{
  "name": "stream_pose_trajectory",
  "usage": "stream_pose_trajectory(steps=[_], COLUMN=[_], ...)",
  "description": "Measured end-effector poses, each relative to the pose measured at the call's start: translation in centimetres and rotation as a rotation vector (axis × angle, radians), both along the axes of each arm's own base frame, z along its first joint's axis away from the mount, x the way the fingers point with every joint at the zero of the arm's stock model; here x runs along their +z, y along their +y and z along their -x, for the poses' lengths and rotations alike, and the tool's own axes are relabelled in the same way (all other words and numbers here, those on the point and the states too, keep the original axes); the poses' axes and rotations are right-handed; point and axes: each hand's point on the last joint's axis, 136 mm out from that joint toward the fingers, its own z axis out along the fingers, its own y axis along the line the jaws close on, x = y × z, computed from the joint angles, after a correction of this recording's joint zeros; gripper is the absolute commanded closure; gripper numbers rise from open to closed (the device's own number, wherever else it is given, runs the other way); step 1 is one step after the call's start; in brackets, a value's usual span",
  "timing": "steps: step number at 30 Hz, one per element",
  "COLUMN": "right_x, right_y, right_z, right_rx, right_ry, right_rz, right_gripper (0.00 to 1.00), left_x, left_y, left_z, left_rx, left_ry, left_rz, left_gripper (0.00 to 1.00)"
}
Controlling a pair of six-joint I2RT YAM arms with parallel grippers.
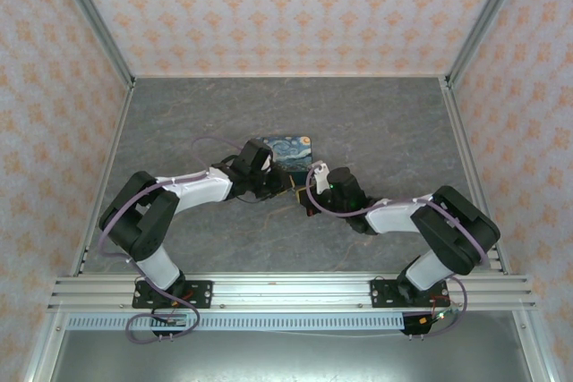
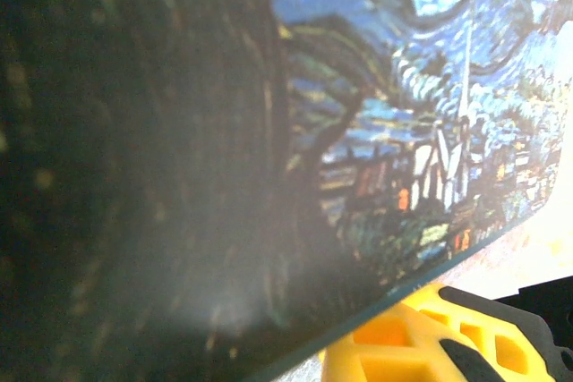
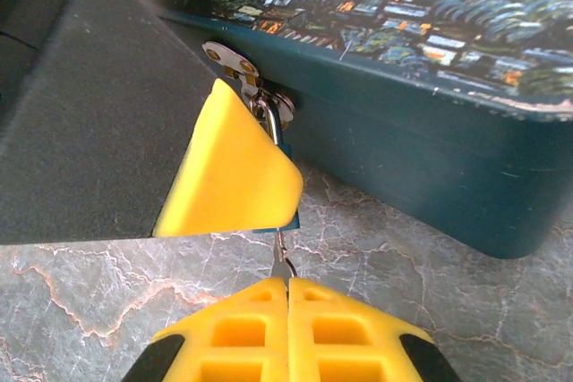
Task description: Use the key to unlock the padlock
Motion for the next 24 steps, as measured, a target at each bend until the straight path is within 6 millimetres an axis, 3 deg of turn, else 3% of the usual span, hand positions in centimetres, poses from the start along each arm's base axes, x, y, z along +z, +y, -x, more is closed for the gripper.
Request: stream_pose_trajectory(steps=[10, 15, 20, 24], right_x=[0.0, 0.0, 0.4, 1.3], right_y=[0.0, 0.3, 0.0, -0.5], right_z=[0.1, 0.4, -0.1, -0.6], right_rx=[0.006, 0.021, 0.003, -0.017], right_ry=[0.005, 0.017, 0.022, 0.013], right_rz=[-0.003, -0.015, -0.039, -0.075], right_gripper=[0.99, 0.86, 0.74, 0.60], left_x=[-0.1, -0.2, -1.7, -1.8], left_y=[0.0, 0.0, 1.7, 1.9], left_z=[0.1, 0.2, 0.5, 0.5], left_rx=[-0.003, -0.001, 0.037, 0.041], left_ry=[0.004, 0.008, 0.041, 0.044], left_rz=[0.001, -0.001, -0.052, -0.059], left_gripper=[0.83, 0.83, 0.83, 0.83])
